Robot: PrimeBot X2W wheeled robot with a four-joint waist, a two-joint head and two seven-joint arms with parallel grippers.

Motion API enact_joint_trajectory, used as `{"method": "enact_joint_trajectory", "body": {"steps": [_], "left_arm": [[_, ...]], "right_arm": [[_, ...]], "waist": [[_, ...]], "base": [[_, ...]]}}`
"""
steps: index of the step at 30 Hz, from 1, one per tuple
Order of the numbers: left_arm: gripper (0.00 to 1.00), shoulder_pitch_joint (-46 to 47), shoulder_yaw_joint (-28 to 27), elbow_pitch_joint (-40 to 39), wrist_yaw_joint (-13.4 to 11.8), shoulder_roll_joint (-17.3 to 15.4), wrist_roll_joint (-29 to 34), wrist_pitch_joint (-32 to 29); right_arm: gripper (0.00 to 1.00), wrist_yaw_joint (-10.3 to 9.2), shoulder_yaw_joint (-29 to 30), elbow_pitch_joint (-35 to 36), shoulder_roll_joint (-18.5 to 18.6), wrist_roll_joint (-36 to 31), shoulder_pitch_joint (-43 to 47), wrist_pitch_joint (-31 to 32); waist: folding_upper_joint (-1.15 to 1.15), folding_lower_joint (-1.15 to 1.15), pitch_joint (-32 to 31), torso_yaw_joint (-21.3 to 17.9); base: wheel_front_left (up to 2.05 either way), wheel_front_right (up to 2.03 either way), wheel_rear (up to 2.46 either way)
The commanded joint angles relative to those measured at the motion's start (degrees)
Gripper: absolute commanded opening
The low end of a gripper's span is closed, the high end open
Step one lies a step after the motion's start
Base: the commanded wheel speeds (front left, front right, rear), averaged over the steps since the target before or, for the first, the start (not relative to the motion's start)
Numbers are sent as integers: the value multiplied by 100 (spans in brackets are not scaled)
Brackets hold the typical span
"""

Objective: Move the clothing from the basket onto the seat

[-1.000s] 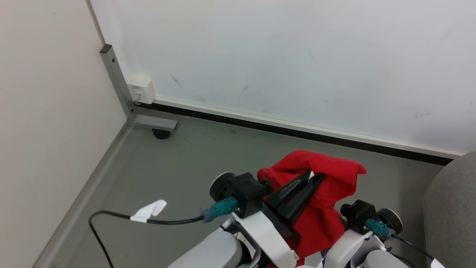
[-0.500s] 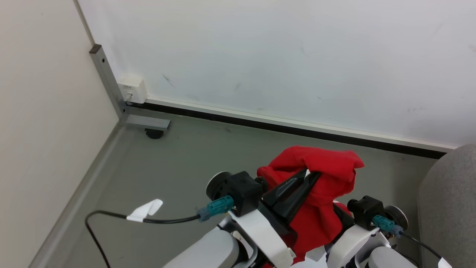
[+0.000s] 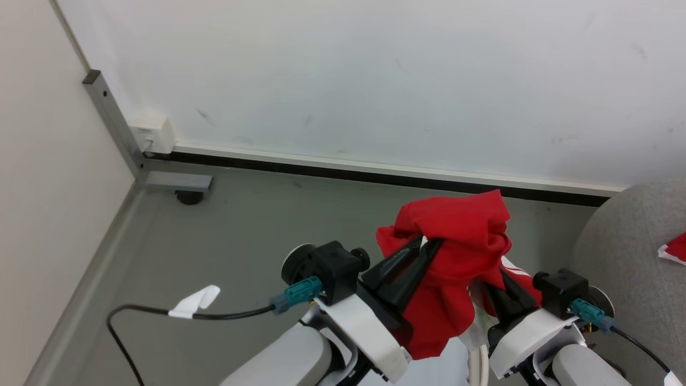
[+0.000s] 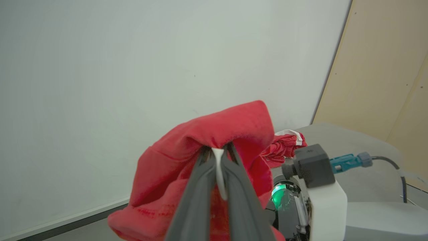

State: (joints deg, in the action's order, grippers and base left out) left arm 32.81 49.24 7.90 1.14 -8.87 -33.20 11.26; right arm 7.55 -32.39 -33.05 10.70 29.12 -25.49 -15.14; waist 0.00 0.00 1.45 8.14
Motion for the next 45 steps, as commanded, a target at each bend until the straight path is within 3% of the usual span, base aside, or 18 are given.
{"method": "enact_joint_trajectory", "body": {"steps": [1,21,31,45], "left_arm": [[100,-21,-5,8,-14,-36,-19,26],[100,-26,-25,208,-42,-241,111,213],[100,49,-8,322,7,-257,113,252],[100,-145,58,663,113,-191,137,339]], "right_arm": [[0,-13,87,65,31,-14,69,0],[0,-13,949,1064,140,572,375,0],[0,-13,1518,1437,216,447,605,1],[0,-13,1961,1884,321,611,1094,1]], "waist": [[0,0,36,-137],[0,0,327,-1781],[0,0,485,-2555],[0,0,477,-3061]], "base": [[0,0,0],[0,0,0],[0,0,0],[0,0,0]]}}
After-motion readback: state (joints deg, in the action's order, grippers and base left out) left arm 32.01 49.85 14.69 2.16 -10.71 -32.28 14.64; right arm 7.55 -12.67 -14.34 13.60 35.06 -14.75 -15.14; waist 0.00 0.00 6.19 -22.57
